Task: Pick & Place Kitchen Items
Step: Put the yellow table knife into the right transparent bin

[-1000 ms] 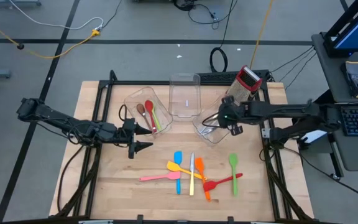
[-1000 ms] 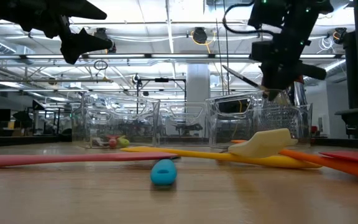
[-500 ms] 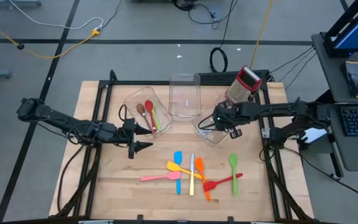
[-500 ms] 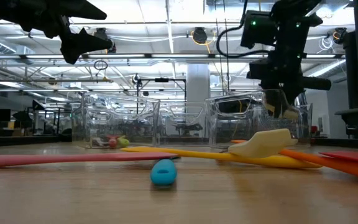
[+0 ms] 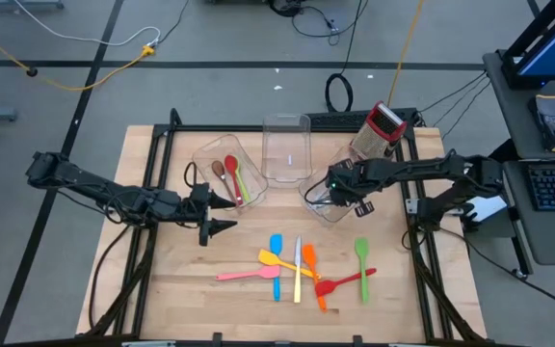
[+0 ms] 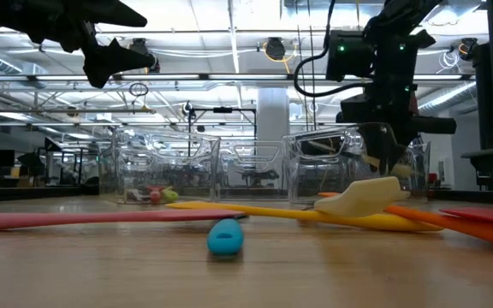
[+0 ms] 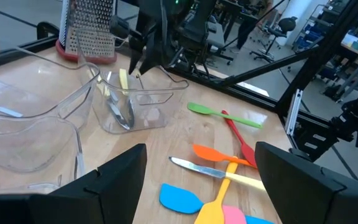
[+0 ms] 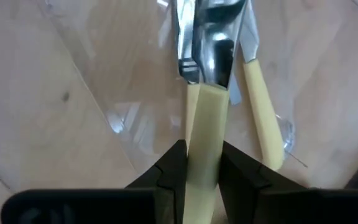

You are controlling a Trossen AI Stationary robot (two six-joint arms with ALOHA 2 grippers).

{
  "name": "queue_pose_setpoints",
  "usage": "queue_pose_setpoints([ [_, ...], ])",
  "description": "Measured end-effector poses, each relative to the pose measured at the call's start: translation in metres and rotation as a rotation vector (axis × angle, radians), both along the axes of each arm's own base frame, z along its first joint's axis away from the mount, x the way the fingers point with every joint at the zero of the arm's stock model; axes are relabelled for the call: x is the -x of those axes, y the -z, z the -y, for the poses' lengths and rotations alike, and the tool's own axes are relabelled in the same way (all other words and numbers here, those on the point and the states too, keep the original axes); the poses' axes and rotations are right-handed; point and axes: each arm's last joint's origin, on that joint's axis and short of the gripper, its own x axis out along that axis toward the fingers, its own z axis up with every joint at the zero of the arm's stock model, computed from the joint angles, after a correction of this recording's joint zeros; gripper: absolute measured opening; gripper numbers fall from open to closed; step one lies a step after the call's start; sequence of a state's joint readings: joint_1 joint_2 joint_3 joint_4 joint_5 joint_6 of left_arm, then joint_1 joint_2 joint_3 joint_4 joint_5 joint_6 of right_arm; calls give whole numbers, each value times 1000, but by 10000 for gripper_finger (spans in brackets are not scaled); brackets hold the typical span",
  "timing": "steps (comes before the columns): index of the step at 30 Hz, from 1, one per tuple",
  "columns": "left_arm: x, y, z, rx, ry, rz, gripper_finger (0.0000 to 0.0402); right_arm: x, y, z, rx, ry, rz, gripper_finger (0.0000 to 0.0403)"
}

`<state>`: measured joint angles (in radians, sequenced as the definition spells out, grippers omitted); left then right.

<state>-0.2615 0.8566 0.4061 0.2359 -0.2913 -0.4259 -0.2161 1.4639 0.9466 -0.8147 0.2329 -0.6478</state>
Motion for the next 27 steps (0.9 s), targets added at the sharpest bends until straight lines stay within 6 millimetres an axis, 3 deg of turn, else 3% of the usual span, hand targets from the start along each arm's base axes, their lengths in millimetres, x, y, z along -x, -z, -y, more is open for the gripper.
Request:
queue_pose_setpoints([
  [15, 0, 0, 0, -2, 0, 0, 306, -2, 1, 1, 9, -44, -6, 70],
  [27, 0, 0, 0, 0, 0, 0, 306, -2, 1, 1, 25, -38, -8, 138],
])
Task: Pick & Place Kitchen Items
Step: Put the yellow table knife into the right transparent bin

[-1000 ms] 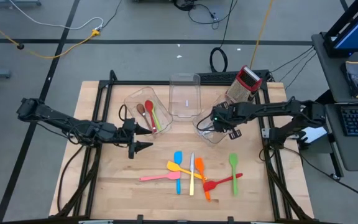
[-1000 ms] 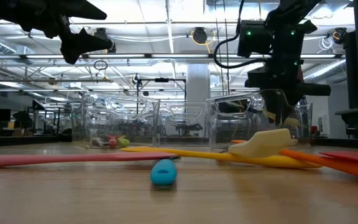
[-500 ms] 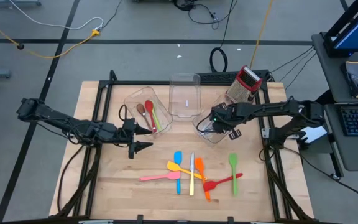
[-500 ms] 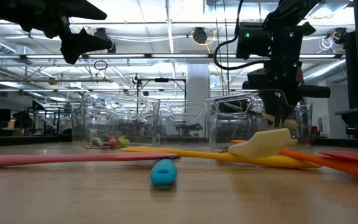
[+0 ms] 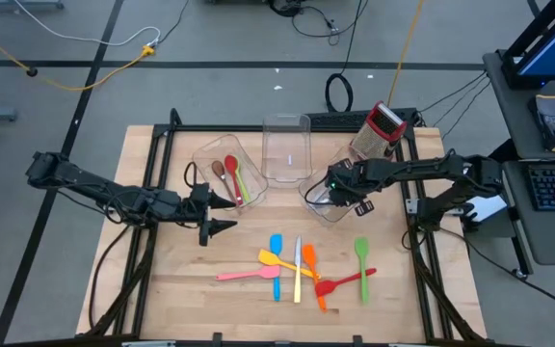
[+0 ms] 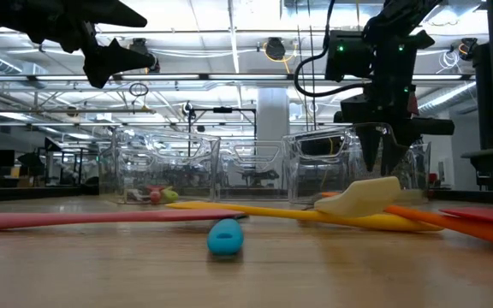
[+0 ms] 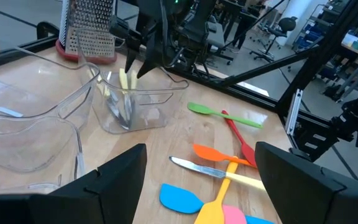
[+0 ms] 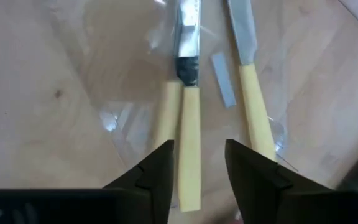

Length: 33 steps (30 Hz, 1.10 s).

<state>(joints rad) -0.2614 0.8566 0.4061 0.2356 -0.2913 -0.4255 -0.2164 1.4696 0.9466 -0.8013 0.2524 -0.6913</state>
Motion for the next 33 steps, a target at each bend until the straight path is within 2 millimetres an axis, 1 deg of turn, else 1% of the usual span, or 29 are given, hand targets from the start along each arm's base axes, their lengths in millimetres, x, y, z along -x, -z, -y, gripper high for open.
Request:
queue_pose_setpoints([
  [5, 0, 0, 0, 2, 0, 0, 306, 1, -5, 1, 129, 20, -4, 145],
  [10, 0, 0, 0, 1, -1, 0, 306, 4, -16, -4, 203, 26, 35, 140],
  [17, 0, 0, 0, -2, 0, 0, 306, 9, -38, -17, 288, 0, 156, 138],
  [20, 0, 0, 0, -2, 0, 0, 306, 11, -49, -23, 321, 15, 246, 132],
  [25, 0, 0, 0, -4, 0, -3, 306, 9, -66, -37, 281, 73, 457, 111],
  [29, 1, 2, 0, -24, 4, -25, 306, 5, -77, -53, 216, 122, 637, 81],
  [31, 1, 3, 0, -46, 8, -33, 306, 2, -82, -61, 150, 160, 735, 64],
  [33, 1, 3, 0, -58, 12, -31, 306, -2, -87, -70, 30, 195, 836, 48],
])
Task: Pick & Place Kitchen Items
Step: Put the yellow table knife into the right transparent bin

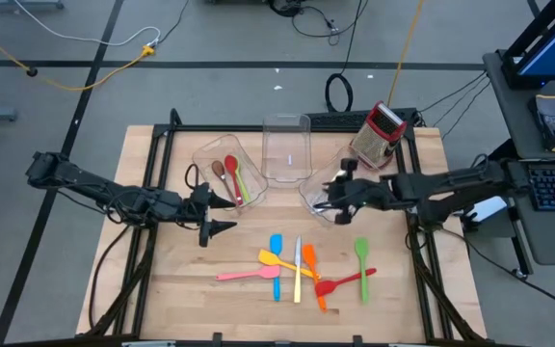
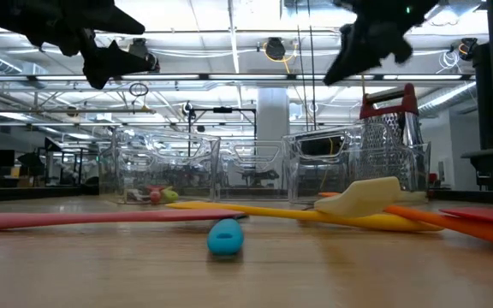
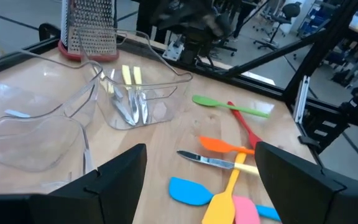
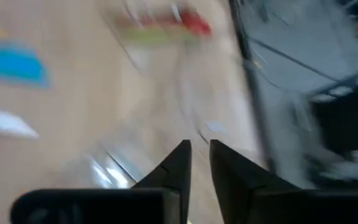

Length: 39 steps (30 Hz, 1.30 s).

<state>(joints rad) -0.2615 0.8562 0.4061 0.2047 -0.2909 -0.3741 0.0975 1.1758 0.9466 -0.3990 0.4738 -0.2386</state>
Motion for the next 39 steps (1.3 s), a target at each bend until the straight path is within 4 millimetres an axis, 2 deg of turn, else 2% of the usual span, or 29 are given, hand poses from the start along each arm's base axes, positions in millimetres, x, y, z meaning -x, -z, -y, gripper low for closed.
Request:
queue_pose_setpoints([
  [6, 0, 0, 0, -9, 2, -1, 306, -11, -16, -23, -350, -85, 277, 6],
  [9, 0, 0, 0, -34, 8, -2, 306, -13, -22, -32, -492, -49, 376, 3],
  [13, 0, 0, 0, -65, 15, -3, 306, -12, -25, -45, -659, -10, 423, 3],
  [19, 1, 3, 0, -98, 22, -35, 306, -7, -23, -67, -869, 14, 414, 1],
  [24, 3, 9, -1, -85, 20, -102, 306, -8, -14, -88, -984, 42, 362, 1],
  [31, 4, 8, 1, -113, 129, -93, 306, -33, -5, -118, -1041, 81, 282, 0],
  [39, 19, 1, -1, -155, 183, -85, 306, -61, -2, -147, -1030, 226, 78, 0],
])
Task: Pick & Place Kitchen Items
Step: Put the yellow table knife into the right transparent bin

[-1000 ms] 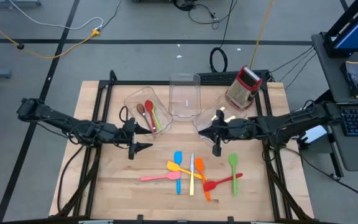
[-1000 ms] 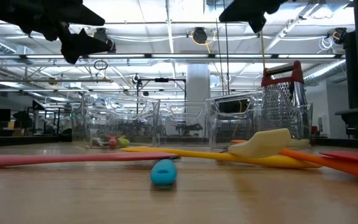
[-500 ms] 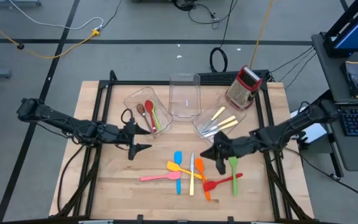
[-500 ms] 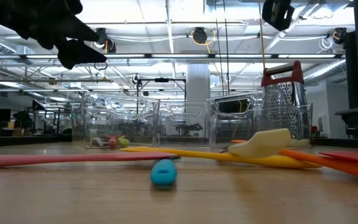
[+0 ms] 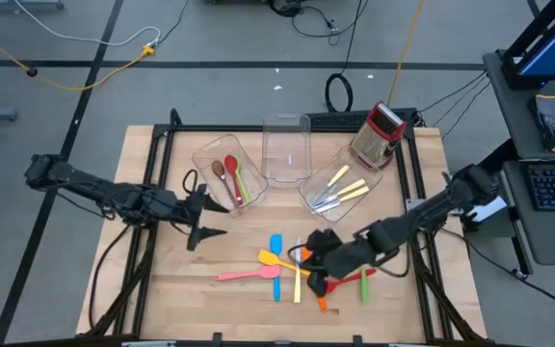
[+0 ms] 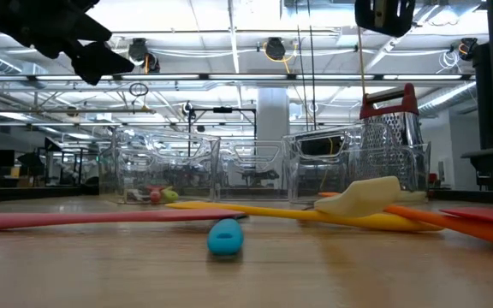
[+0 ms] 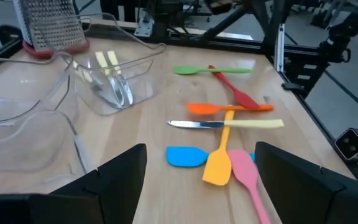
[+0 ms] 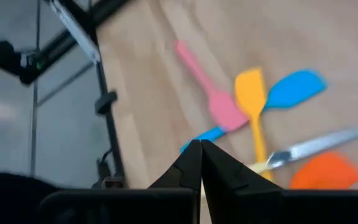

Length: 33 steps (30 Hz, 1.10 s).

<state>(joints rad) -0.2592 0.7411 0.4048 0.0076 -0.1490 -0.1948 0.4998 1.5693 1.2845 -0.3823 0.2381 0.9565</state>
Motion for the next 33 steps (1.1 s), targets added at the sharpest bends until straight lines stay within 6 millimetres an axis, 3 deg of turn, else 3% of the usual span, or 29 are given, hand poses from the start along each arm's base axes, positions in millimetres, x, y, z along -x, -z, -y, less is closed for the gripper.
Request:
queue_pose_setpoints([
  [10, 26, 21, -5, 55, 31, 33, 306, -36, 12, -27, -196, 12, -201, 0],
  [16, 36, 25, -7, 53, 62, 77, 306, -38, 27, -26, -299, 113, -323, 0],
  [24, 40, 32, -8, 60, 56, 65, 306, -40, 28, -19, -367, 231, -360, 2],
  [33, 40, 36, -8, 74, 49, 48, 306, -37, 40, -19, -423, 312, -389, 56],
])
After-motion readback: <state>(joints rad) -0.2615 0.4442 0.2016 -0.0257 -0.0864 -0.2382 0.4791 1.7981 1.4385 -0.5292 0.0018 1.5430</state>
